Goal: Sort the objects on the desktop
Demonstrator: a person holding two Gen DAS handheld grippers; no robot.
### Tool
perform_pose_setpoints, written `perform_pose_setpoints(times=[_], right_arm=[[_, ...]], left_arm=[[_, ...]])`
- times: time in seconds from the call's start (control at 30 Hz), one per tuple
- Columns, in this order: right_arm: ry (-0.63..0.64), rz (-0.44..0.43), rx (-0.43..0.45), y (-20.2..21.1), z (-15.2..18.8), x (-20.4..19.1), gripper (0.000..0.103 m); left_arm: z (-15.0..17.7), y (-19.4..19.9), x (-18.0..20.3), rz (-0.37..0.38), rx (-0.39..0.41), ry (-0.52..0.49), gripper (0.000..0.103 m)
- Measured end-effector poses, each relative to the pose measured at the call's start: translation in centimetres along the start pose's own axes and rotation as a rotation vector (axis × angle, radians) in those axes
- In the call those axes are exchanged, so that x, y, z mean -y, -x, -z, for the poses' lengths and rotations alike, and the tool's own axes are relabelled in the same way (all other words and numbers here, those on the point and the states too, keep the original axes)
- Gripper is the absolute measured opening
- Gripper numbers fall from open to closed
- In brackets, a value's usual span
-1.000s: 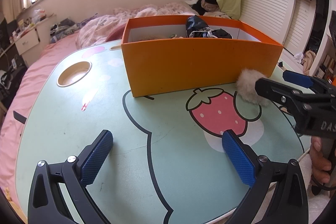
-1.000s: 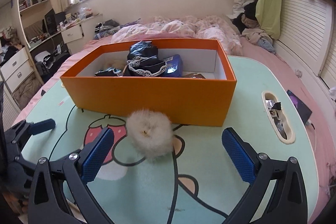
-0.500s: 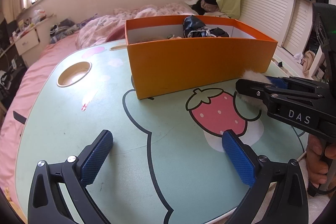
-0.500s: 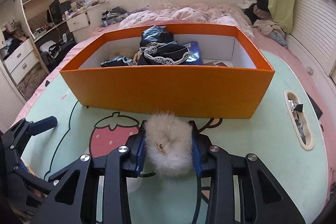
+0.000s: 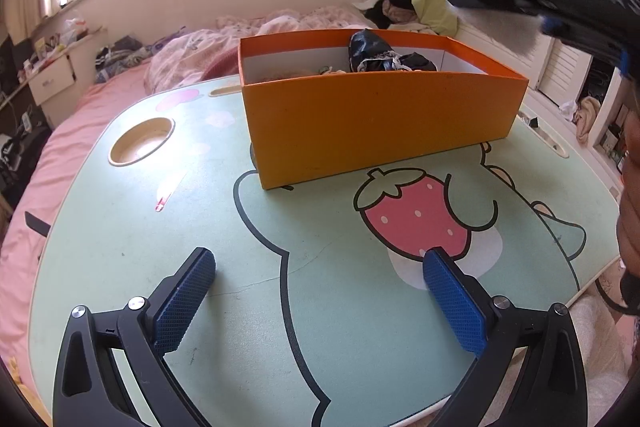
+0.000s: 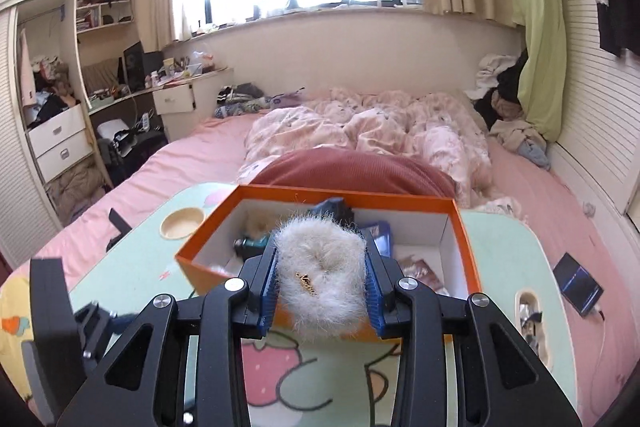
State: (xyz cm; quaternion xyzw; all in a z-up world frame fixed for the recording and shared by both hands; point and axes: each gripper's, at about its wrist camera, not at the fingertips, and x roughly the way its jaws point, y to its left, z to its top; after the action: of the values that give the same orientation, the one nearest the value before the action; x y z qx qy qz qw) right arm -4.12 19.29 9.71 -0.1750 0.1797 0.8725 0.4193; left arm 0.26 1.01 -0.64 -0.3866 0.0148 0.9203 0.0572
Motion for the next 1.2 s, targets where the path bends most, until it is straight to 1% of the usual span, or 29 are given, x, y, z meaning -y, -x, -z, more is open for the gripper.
perform_pose_setpoints(times=[0.1, 0.17, 0.27, 0.33, 0.37, 0.4, 0.47, 0.5, 0.6, 0.67, 0.73, 0.83, 1.0, 1.1, 1.2], right_arm=[[-0.063, -0.012, -0.028, -2.1, -1.5, 1.1, 0.037], [-0.089, -0.001, -0.049, -3.5, -2.1, 1.7, 0.037], [-0.113, 0.03, -0.081, -5.3, -2.2, 2.4, 0.038], [-0.137, 0.023, -0.115, -6.5, -1.9, 2.9, 0.039], [-0.144, 0.014, -0.135, -6.9, -1.8, 3.2, 0.043], [-0.144, 0.007, -0.164, -7.6, -1.5, 3.3, 0.056], [-0.134, 0.02, -0.215, -8.7, -1.2, 3.5, 0.074], [-0.127, 0.033, -0.211, -8.8, -1.0, 3.5, 0.074], [-0.106, 0.075, -0.139, -7.4, -0.6, 3.5, 0.074], [-0.107, 0.071, -0.088, -5.7, -0.8, 3.6, 0.074], [-0.105, 0.071, -0.063, -3.8, -0.6, 3.7, 0.074], [-0.117, 0.067, -0.064, -1.6, 0.1, 4.0, 0.074], [-0.093, 0.066, -0.116, 1.2, 4.1, 3.7, 0.075], [-0.086, 0.073, -0.181, 1.3, 6.7, 3.2, 0.075], [-0.101, 0.067, -0.263, 0.2, 8.1, 3.0, 0.075]], left_arm=[[0.0, 0.0, 0.0, 0.0, 0.0, 0.0, 0.103], [0.0, 0.0, 0.0, 0.0, 0.0, 0.0, 0.103], [0.0, 0.0, 0.0, 0.0, 0.0, 0.0, 0.103], [0.0, 0.0, 0.1, -0.001, 0.0, 0.0, 0.103], [0.0, 0.0, 0.0, -0.001, 0.0, 0.0, 0.103], [0.0, 0.0, 0.0, 0.0, 0.0, 0.0, 0.103], [0.1, 0.0, 0.1, 0.0, 0.0, 0.001, 0.103], [0.1, 0.0, 0.1, 0.0, 0.0, 0.001, 0.103], [0.1, 0.1, 0.1, -0.001, 0.0, 0.001, 0.103], [0.2, 0.2, 0.1, -0.001, 0.001, 0.001, 0.103], [0.2, 0.2, 0.2, -0.001, 0.001, 0.001, 0.103], [0.2, 0.2, 0.2, 0.0, 0.001, 0.001, 0.103], [0.3, 0.3, 0.1, 0.0, 0.001, 0.001, 0.103], [0.1, 0.3, 0.2, -0.002, -0.001, 0.002, 0.103], [-0.1, 0.3, 0.2, -0.003, -0.001, 0.002, 0.103]])
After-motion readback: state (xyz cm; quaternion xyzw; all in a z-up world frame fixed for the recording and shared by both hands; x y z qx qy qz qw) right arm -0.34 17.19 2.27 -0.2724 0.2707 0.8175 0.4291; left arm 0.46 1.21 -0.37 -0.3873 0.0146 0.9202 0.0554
